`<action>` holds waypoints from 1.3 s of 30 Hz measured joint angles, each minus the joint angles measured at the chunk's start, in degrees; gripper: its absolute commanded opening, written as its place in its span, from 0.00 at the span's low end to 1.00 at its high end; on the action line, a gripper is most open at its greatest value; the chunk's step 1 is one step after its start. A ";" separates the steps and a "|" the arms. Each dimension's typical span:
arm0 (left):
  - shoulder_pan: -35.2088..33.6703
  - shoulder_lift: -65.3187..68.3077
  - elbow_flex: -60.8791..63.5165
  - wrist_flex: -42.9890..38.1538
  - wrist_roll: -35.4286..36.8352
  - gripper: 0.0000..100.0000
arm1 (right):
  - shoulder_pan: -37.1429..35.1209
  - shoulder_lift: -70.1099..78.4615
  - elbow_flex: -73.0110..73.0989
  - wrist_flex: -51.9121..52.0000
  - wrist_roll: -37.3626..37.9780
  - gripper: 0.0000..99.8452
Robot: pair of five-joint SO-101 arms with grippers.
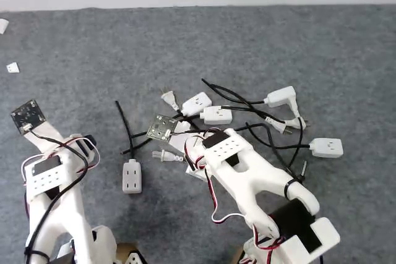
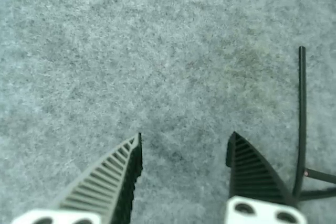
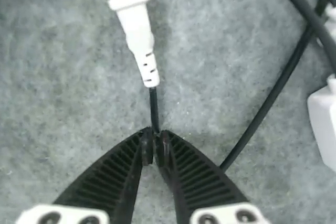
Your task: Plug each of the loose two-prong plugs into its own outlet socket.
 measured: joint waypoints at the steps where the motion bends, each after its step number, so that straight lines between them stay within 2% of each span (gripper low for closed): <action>1: 0.00 0.00 0.00 0.00 0.00 0.24 | 0.00 0.00 0.00 0.00 0.00 0.01; 5: 0.00 0.00 0.00 0.00 0.00 0.24 | 0.26 -0.79 0.00 0.97 -1.76 0.01; 11: 0.00 0.00 0.00 0.00 0.00 0.24 | 2.81 -12.92 0.00 10.29 -6.86 0.01; 21: 0.00 0.00 0.00 0.00 0.00 0.24 | 14.24 -32.00 0.53 23.03 -9.93 0.01; 27: 0.00 0.00 0.00 0.00 0.00 0.24 | 19.16 -33.85 6.24 25.58 -10.64 0.17; 32: 0.00 0.00 0.00 0.00 0.00 0.24 | 23.65 -33.85 11.78 21.19 -19.60 0.16; 37: 0.00 0.00 0.00 0.00 0.00 0.24 | 27.60 -33.85 12.92 16.88 -36.22 0.16; 39: 0.00 0.00 0.00 0.00 0.00 0.24 | 27.96 -33.76 14.51 14.95 -39.65 0.16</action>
